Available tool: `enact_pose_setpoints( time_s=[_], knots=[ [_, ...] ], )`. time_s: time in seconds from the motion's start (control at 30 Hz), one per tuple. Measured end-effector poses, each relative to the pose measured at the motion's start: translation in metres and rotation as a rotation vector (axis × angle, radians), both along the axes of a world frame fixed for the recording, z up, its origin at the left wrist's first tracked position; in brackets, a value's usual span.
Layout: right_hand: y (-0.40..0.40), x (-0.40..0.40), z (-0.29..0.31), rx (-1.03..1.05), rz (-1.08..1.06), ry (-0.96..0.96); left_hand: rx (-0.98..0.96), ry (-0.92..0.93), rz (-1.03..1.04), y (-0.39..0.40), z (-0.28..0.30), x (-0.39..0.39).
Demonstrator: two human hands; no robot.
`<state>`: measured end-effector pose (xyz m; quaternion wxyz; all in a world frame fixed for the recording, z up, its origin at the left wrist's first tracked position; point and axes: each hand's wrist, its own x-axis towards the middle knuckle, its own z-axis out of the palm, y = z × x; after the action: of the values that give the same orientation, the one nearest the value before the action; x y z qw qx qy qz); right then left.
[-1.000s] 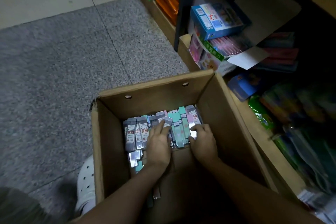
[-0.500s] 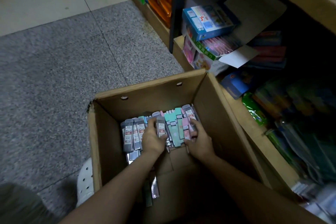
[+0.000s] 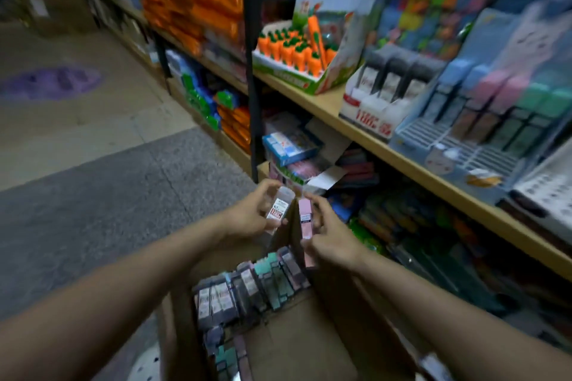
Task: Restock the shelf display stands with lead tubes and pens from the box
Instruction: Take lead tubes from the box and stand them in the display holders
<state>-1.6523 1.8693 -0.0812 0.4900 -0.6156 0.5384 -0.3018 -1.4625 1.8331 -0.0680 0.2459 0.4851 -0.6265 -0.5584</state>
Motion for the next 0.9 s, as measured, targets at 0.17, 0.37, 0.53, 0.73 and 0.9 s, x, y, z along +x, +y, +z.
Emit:
enact_pose_setpoints(
  time_s=[0.17,0.37,0.53,0.73,0.9],
  knots=[
    [0.015,-0.037,0.072,-0.114,-0.121,0.112,-0.059,0.115,-0.054,-0.005,0.052,-0.029],
    [0.034,-0.089,0.134,-0.353,-0.261,0.281,-0.07,0.378,-0.071,-0.011,0.071,-0.098],
    [0.05,-0.137,0.188,-0.591,-0.388,0.522,-0.046,0.529,-0.104,-0.01,0.083,-0.146],
    [0.044,-0.188,0.221,-0.693,-0.663,0.513,-0.134,0.53,0.005,-0.019,0.098,-0.171],
    [0.02,-0.189,0.207,-0.695,-0.702,0.512,-0.203,0.539,0.039,-0.03,0.102,-0.18]
  ],
)
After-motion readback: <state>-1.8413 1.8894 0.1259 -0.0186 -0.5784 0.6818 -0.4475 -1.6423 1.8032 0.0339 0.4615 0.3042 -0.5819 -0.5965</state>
